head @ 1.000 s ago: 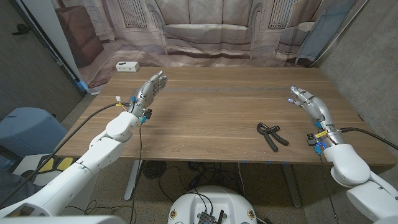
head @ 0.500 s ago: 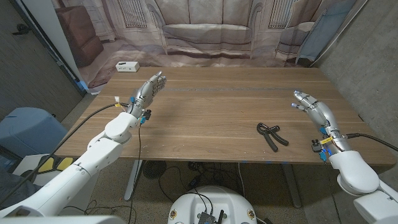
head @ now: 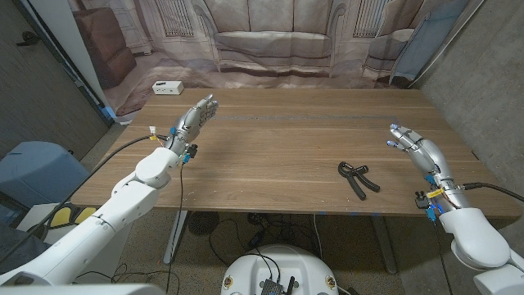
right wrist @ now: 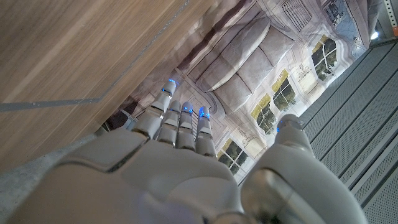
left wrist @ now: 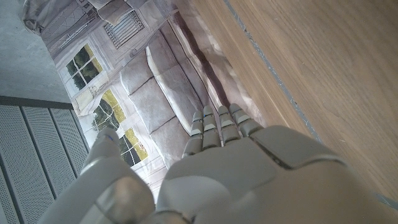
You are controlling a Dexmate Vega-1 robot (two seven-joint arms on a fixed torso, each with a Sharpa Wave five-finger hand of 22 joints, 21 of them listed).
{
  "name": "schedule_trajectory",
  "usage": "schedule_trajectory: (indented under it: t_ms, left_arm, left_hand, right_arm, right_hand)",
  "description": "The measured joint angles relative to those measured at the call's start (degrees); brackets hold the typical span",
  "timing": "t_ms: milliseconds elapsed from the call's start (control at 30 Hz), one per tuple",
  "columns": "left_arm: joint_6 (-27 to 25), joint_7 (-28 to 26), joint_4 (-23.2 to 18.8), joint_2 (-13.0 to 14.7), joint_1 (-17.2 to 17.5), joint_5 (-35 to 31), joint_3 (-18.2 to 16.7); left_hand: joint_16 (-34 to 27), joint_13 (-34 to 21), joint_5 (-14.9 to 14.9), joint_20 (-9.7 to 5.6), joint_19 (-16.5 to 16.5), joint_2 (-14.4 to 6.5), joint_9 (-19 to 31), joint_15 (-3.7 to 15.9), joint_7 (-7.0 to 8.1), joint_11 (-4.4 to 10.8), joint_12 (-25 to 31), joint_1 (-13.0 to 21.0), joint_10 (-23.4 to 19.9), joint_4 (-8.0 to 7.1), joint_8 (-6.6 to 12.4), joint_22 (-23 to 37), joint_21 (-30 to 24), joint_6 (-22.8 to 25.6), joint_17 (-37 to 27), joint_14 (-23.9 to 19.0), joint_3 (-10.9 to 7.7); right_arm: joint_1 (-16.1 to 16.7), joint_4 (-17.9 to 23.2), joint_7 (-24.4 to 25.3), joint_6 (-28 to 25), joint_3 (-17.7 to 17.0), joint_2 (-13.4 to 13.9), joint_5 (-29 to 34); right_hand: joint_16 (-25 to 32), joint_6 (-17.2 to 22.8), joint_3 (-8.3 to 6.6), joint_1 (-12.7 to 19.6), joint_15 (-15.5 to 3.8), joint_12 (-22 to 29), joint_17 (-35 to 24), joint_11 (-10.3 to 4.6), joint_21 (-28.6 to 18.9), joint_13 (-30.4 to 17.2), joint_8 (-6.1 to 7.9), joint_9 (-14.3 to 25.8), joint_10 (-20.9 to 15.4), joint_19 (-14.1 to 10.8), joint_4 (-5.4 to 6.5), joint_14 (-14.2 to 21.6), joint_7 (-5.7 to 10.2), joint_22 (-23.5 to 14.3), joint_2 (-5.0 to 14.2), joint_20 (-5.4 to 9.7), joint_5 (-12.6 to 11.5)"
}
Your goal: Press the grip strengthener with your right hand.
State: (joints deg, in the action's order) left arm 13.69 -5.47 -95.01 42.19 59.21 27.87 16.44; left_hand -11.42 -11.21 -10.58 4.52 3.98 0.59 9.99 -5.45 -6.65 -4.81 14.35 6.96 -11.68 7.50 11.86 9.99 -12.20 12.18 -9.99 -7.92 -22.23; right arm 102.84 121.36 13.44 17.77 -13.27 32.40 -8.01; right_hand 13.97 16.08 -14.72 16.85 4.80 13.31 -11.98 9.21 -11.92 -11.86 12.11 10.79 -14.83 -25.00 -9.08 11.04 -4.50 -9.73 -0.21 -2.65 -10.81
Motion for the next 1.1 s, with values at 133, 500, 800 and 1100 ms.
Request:
schedule_trajectory:
  t_ms: [133,500,800,1100]
  left_arm:
    - [0.06,0.29,0.0,0.16,0.03,-0.04,-0.02]
    - [1.16,0.9,0.69,0.13,0.03,-0.13,-0.02]
    - [1.58,1.08,1.05,-0.11,-0.11,-0.13,0.0]
    - [1.64,1.46,1.25,-0.37,-0.35,-0.11,0.39]
  left_hand:
    - [0.0,0.0,0.0,0.0,0.0,0.0,0.0,-0.19,0.0,0.0,0.0,0.0,0.0,0.0,0.0,0.0,0.0,0.0,0.0,-0.19,0.0]
    - [-0.03,0.0,0.0,0.0,0.0,0.0,0.3,-0.18,0.0,0.0,0.0,0.0,0.0,0.0,-0.22,0.0,0.0,0.0,0.0,-0.18,0.0]
    - [-0.03,0.0,0.0,0.0,0.0,0.0,0.3,-0.38,0.0,-0.31,0.0,0.0,-0.31,0.0,-0.22,0.0,0.35,0.0,0.0,-0.38,0.0]
    - [-0.03,0.0,0.0,0.0,0.0,0.31,0.3,-0.08,0.0,-0.31,0.0,0.3,-0.31,0.0,-0.21,0.0,0.34,-0.01,0.0,-0.67,0.0]
  right_arm:
    - [1.01,0.85,0.0,-0.37,-0.45,-1.01,1.31]
    - [3.43,3.17,0.76,-1.77,-1.33,-3.38,6.25]
    - [5.05,5.08,2.59,-3.6,-1.42,-5.18,12.58]
    - [6.06,6.24,4.65,-5.31,-0.7,-6.49,18.77]
  right_hand:
    - [0.0,0.0,0.0,0.53,0.03,0.0,0.0,-0.23,0.0,0.0,0.0,0.28,-0.23,-0.15,0.0,0.87,0.0,0.0,0.08,0.12,0.0]
    - [0.0,0.31,0.0,0.75,0.21,0.0,-0.15,0.0,0.0,0.01,0.0,0.29,-0.64,-0.71,0.0,1.03,-0.31,0.0,-0.15,0.08,0.0]
    - [0.0,0.3,0.0,0.75,0.21,0.0,-0.16,0.0,0.0,0.01,0.0,0.29,-0.64,-0.71,0.0,1.03,-0.3,0.0,-0.15,0.08,0.0]
    - [0.0,0.29,0.0,1.07,0.21,0.0,-0.15,-0.15,0.0,0.01,-0.26,0.28,-0.48,-0.7,0.0,1.03,0.12,0.0,-0.44,0.08,0.0]
